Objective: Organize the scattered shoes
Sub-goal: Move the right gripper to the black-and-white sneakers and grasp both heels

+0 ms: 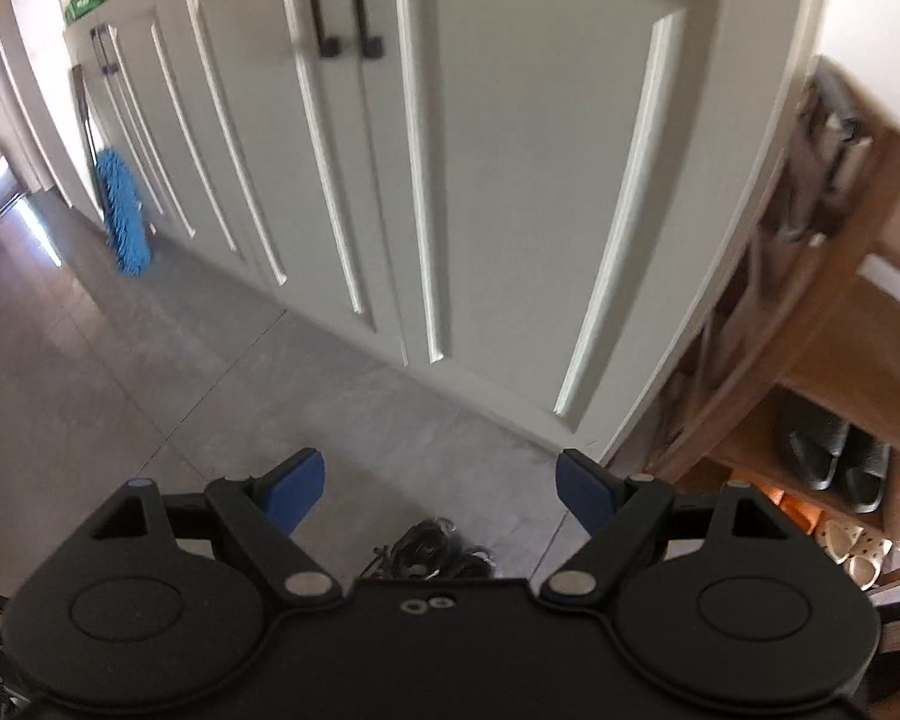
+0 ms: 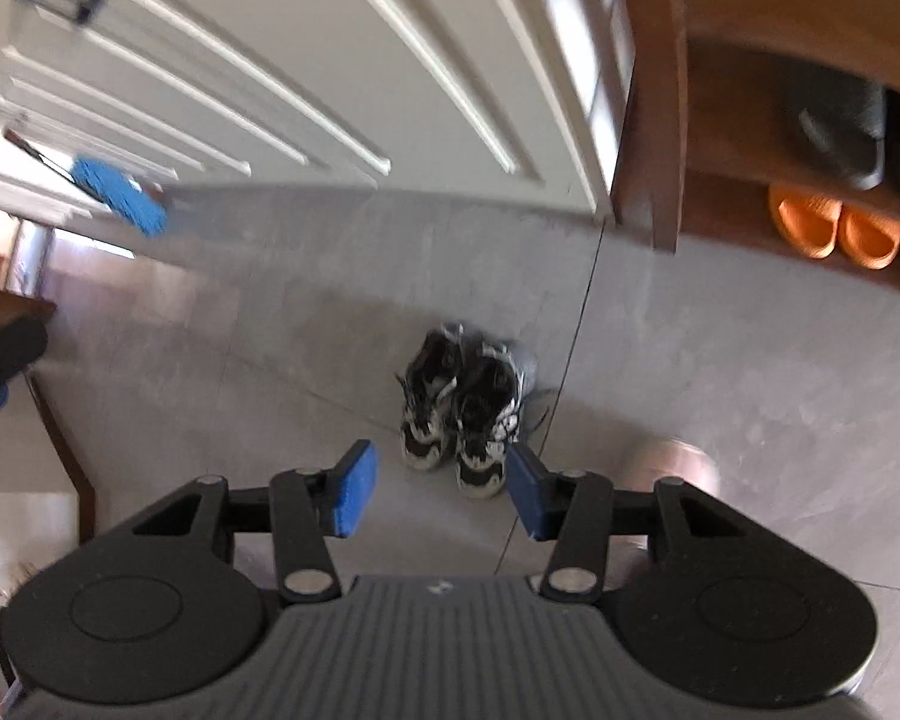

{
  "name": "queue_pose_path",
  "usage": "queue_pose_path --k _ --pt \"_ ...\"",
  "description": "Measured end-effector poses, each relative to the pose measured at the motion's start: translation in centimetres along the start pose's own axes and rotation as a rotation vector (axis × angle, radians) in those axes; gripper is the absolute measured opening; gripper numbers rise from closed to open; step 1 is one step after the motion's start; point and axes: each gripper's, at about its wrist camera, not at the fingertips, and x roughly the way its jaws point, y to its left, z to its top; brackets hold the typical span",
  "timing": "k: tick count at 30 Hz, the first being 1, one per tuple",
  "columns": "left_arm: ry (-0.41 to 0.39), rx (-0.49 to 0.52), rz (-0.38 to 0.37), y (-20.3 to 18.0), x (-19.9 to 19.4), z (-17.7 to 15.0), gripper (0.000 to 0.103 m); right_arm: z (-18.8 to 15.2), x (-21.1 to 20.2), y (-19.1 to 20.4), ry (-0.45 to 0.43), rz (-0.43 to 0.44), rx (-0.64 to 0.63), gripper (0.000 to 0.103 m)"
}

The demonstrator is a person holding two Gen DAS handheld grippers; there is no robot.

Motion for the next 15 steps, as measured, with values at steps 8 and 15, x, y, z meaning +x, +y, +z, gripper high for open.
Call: queue_pose_path --k 8,15 --pt "-0.015 -0.025 0.029 2.4 6.9 -1.1 0.084 2.4 10.5 2.7 0.037 -0.068 -0.072 0.053" --pt "0.022 0.09 -0.07 5.5 15.7 -4.2 0.084 1.9 16.1 2.5 -0.014 -0.168 -0.029 0.053"
